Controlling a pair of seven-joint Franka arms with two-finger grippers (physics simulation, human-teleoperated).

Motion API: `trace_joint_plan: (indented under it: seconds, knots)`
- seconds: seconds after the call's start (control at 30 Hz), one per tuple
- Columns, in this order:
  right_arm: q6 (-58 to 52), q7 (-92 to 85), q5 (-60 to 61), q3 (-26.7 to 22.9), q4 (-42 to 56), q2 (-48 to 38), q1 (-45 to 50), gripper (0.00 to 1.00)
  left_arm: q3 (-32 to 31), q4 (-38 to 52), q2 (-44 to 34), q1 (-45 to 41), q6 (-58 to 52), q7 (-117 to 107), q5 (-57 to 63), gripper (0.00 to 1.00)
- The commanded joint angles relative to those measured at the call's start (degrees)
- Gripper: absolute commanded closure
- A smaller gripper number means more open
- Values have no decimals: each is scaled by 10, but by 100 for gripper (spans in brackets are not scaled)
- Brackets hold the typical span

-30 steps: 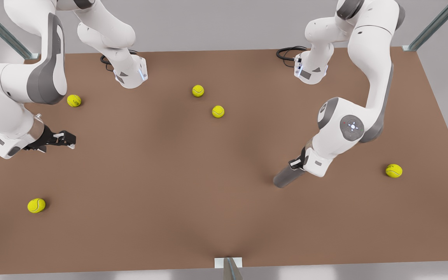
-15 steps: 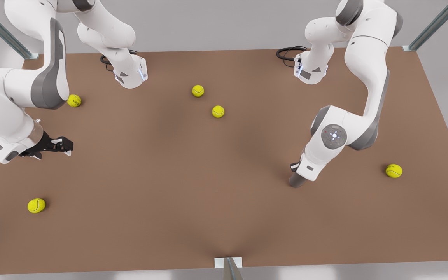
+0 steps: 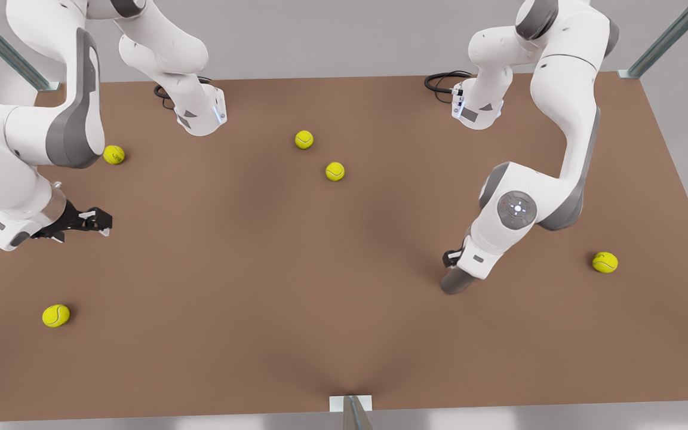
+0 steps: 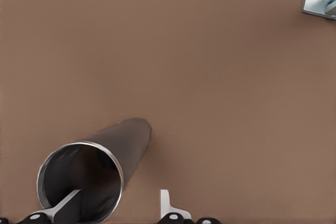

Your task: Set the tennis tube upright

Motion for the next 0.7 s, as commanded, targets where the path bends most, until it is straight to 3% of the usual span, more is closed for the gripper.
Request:
trace_joint_plan:
  seconds: [0.0, 0.17, 0.3, 0.43, 0.47, 0.5, 0.53, 0.57, 0.67]
  knots:
    - [0, 0, 0, 0, 0, -1, -1, 0, 0, 0, 0, 0, -2, 0, 0, 1]
    - [1, -1, 0, 0, -1, 0, -1, 0, -5, 35, -8, -1, -73, 0, 4, 1]
    - [2, 0, 0, 0, -2, 0, -1, 0, -59, 155, -11, 4, -250, 2, 4, 0]
    - [3, 0, 0, 0, -2, 1, 0, 0, -28, 216, -15, 32, -328, 268, 84, 0]
    - [3, 0, 0, 0, -2, 1, 0, 0, 214, 224, -60, -81, -360, 333, -92, 0]
    - [3, 0, 0, 0, -2, 1, 0, 0, 229, 170, -117, -47, -355, 345, -175, 0]
    - [4, 0, 0, 0, -2, 1, 0, 0, 218, 88, -192, -44, -303, 345, -151, 0]
    - [4, 0, 0, 0, -2, 1, 0, 0, 212, -48, -290, -40, -211, 345, -138, 0]
    - [4, 0, 0, 0, -2, 2, 0, 0, 207, -53, -292, -47, -230, 345, -137, 0]
